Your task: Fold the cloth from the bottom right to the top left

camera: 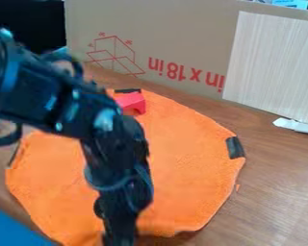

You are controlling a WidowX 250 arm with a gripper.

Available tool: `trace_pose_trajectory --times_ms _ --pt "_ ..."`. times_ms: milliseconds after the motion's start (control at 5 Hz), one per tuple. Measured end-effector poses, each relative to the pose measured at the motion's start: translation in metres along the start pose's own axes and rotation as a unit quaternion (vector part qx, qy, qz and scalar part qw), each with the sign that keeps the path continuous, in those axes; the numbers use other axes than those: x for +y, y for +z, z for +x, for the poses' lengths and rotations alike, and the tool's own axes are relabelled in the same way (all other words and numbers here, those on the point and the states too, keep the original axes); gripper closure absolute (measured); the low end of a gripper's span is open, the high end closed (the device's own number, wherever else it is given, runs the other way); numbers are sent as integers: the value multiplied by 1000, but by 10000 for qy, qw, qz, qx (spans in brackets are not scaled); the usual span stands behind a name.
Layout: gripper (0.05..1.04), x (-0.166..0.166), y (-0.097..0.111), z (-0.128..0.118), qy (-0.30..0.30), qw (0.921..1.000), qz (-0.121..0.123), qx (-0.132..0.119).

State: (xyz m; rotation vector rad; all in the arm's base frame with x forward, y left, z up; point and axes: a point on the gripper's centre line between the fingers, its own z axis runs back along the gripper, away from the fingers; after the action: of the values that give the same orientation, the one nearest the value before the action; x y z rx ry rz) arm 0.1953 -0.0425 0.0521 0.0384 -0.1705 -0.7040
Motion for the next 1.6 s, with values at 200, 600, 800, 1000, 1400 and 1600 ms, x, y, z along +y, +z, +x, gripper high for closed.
trace_pose_trajectory --times_ms 200,600,800,1000,1400,1600 --pt "1014 16 20 2 86 9993 -370 -59" --pt "1015 65 40 6 231 9979 -610 3" --pt "1015 89 38 9 250 9977 -629 -1" --pt "1015 114 40 14 344 9975 -617 -17" --pt "1015 165 42 31 623 9956 -698 -51" --pt "1015 192 43 44 787 9944 -695 -77"
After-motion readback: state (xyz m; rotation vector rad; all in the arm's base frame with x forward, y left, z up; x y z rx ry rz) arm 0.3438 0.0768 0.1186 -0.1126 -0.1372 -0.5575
